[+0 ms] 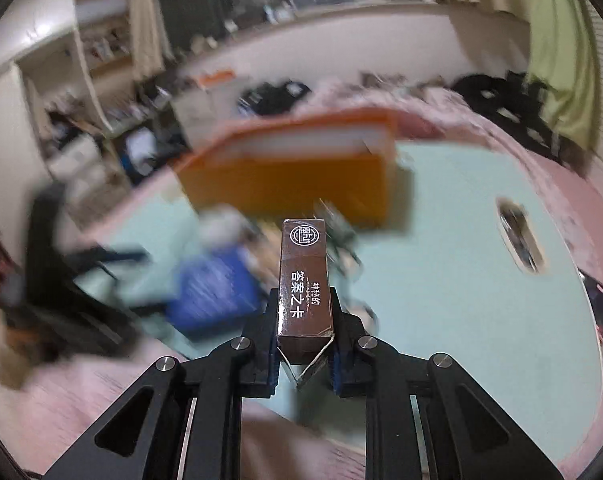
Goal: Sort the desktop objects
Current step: 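Grasp the white fluffy ball with the left gripper while the right carries the card box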
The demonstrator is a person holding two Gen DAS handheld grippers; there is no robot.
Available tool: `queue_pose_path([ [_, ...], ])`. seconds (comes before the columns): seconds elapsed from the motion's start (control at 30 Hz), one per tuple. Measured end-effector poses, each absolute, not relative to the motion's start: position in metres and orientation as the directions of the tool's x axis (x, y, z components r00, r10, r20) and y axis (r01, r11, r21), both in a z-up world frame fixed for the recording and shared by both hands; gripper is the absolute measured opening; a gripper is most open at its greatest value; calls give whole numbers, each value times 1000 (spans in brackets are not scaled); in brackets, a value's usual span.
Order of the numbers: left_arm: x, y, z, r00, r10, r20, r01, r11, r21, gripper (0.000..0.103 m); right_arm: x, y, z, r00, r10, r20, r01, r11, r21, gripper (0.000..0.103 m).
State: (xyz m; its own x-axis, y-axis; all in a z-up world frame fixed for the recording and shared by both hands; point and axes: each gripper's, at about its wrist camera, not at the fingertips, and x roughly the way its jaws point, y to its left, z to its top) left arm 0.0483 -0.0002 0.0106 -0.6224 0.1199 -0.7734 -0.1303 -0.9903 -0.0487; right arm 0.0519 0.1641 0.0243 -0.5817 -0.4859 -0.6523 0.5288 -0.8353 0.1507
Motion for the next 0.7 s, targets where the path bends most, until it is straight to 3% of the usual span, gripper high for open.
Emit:
queue_pose_path([
  [0.23,24,-24,34,-642,273,-717,-61,-950,-307,103,53,163,26,-582,-498,-643,542,-827,149,19],
  [0.33,2,-16,39,-662,213,-718,-46,-969,-245,97,52,163,27,-581,-500,-642,542,-826,153,19],
  [0.53,-23,5,22,-604,219,-767,-114,-975,-189,65,53,162,27,-581,-502,-641,542,-826,156,19],
  [0.6,-23,8,22,-607,176,-775,-110,-984,-138,23,53,162,27,-582,-498,-643,542,-827,150,19],
  [0.7,-18,6,23,-619,186,-763,-110,-982,-151,23,54,161,26,-584,-492,-646,542,-828,141,19],
])
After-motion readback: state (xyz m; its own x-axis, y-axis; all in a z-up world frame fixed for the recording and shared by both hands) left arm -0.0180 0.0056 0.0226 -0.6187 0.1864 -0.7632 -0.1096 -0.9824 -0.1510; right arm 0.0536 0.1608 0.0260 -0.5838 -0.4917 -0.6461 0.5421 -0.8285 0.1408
